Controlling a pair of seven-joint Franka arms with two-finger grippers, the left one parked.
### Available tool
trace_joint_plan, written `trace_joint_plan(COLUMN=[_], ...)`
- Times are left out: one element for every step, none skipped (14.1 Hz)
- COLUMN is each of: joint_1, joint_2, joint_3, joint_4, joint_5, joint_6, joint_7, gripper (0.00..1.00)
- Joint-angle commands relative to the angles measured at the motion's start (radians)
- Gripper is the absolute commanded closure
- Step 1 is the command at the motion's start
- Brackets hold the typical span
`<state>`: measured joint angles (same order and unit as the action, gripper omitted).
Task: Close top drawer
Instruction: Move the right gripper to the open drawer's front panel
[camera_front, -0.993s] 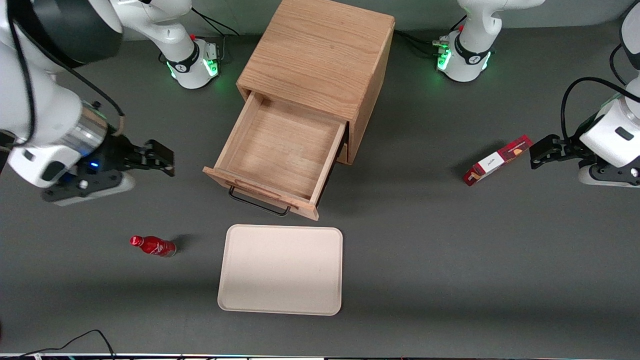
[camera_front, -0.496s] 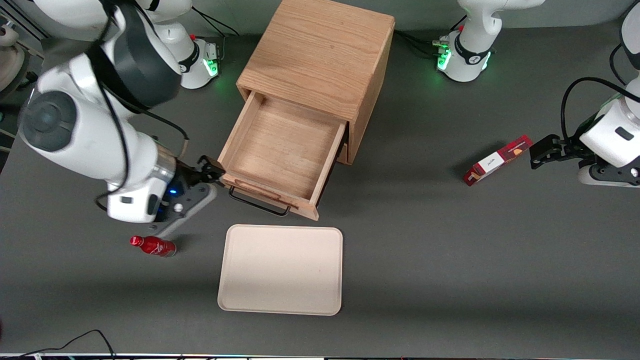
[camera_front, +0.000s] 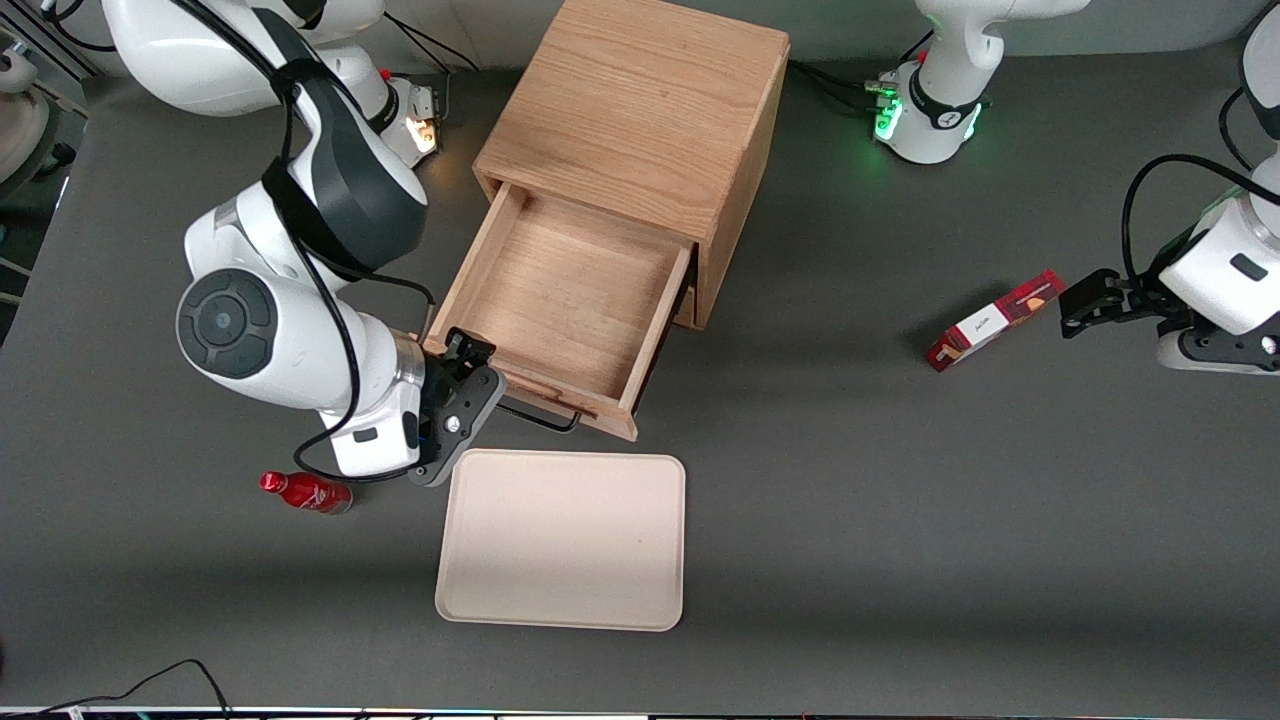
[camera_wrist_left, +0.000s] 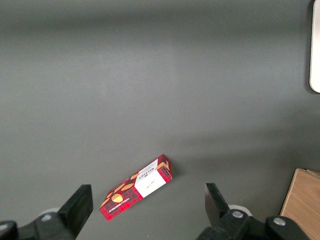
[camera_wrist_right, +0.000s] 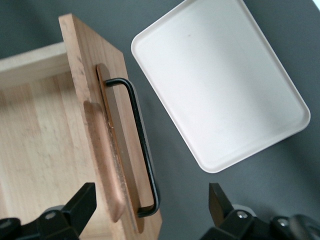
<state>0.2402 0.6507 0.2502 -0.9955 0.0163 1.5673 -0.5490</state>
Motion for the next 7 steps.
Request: trace_joint_plan(joint_1=[-0.024, -0.03, -0.032, -0.032, -0.032, -0.032, -0.035], joint_2=[0.066, 0.069, 0.088, 0.104, 0.105, 0.113, 0.122], joint_3=[0.004, 0.001, 0.001, 0.001, 0.0, -0.002, -0.003], joint_4=[0.084, 0.086, 0.087, 0.089, 0.089, 0.089, 0.089], joint_5=[0.016, 0.03, 0.036, 0.039, 0.051, 0.06, 0.073], joint_6=[-0.021, -0.015, 0.006, 0.032, 0.049, 0.057, 0.062], joint_7=[-0.1, -0.103, -0.104, -0.105, -0.101, -0.097, -0.092], gripper=[0.0, 0.0, 0.0, 0.0, 0.0, 0.0, 0.0])
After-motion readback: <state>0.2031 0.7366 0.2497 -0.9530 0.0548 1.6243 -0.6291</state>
